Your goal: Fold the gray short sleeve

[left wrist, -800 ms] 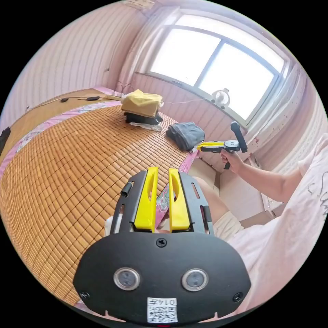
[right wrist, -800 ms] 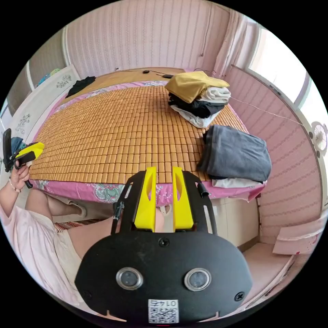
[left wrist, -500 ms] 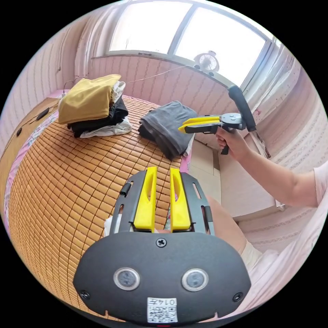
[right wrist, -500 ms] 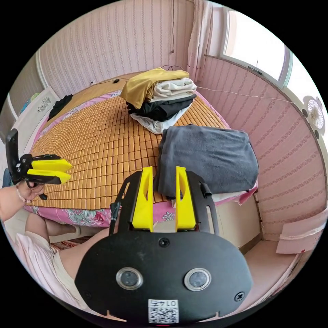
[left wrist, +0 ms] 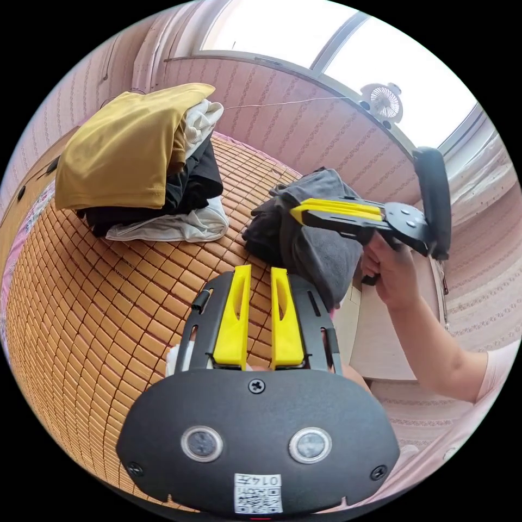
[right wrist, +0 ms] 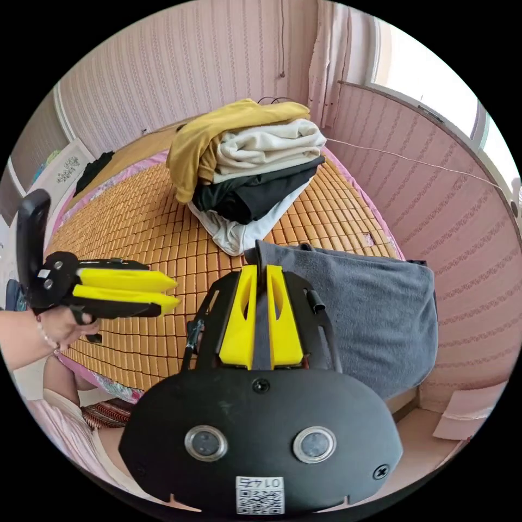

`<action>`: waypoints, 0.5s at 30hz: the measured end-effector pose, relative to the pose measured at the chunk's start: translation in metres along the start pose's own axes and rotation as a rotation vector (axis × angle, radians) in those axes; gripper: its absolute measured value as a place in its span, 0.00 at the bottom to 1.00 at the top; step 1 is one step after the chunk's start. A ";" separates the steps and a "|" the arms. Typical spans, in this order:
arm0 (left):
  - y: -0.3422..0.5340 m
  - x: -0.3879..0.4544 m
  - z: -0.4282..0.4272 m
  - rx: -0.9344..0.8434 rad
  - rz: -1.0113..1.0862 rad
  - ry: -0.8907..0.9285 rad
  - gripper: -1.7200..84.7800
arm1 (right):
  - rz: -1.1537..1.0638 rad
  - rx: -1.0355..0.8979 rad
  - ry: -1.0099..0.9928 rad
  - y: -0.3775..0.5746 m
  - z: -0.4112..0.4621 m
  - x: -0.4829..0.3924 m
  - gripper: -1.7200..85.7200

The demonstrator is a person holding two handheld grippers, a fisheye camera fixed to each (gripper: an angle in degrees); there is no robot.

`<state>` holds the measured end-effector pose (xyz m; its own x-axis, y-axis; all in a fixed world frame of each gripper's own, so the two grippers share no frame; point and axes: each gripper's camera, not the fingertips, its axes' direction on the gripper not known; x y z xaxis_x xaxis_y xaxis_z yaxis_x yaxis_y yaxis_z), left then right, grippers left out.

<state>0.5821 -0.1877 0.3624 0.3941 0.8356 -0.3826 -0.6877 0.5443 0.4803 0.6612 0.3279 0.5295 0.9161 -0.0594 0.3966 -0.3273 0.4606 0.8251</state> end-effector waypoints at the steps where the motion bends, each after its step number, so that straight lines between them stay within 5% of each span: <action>1: -0.013 -0.003 0.007 0.004 -0.004 0.012 0.10 | 0.030 0.043 -0.036 0.012 -0.023 0.010 0.05; 7: -0.062 0.015 0.022 0.113 0.189 0.170 0.13 | 0.120 0.153 -0.187 0.060 -0.105 0.051 0.03; 10: -0.076 0.037 0.026 0.141 0.314 0.076 0.14 | 0.136 0.127 -0.173 0.071 -0.122 0.063 0.03; 15: -0.099 0.017 0.053 -0.001 0.171 0.013 0.14 | 0.211 0.179 -0.176 0.102 -0.170 0.078 0.03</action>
<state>0.6890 -0.2232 0.3503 0.2635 0.9151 -0.3053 -0.7446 0.3942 0.5387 0.7381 0.5209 0.5763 0.7748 -0.1387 0.6168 -0.5553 0.3168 0.7689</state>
